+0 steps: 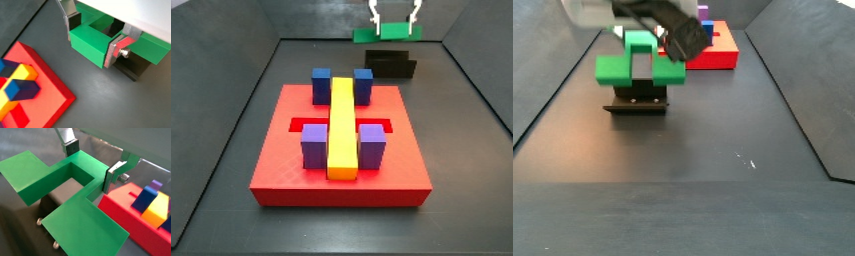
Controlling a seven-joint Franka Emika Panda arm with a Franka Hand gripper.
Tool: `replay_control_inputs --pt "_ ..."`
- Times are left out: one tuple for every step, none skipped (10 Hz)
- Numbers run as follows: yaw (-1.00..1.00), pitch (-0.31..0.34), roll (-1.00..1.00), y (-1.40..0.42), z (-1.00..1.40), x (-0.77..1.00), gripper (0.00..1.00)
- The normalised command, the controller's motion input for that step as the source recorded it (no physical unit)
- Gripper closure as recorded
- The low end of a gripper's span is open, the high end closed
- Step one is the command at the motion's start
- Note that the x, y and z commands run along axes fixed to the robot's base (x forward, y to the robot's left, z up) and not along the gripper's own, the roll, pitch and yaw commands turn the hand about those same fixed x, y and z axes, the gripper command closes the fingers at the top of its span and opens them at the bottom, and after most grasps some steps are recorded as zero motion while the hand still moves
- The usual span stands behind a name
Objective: Pick up the green object. Move up. Place the green object on the fixture. Regrasp the green object. Move to above the board. Insert the green object.
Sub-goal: Place the green object on the fixture.
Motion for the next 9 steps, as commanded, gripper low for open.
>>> replay_control_inputs --pt "0.00 0.000 -0.04 0.02 -0.20 0.09 1.00" --pt "0.00 -0.211 -0.33 0.00 -0.12 0.12 1.00" --pt "0.00 -0.257 -0.38 0.00 -0.08 0.44 1.00" --pt "0.00 -0.246 -0.27 0.00 -0.19 0.54 1.00" --pt "0.00 -0.111 -0.02 0.00 -0.27 0.40 1.00" --pt "0.00 -0.066 0.00 0.00 -0.25 0.07 1.00" --pt "-0.08 0.000 0.00 0.02 -0.10 0.00 1.00" --pt "-0.18 0.000 0.00 0.03 -0.03 -0.10 1.00" --pt "-0.18 -0.003 0.00 0.02 -0.08 -0.11 1.00"
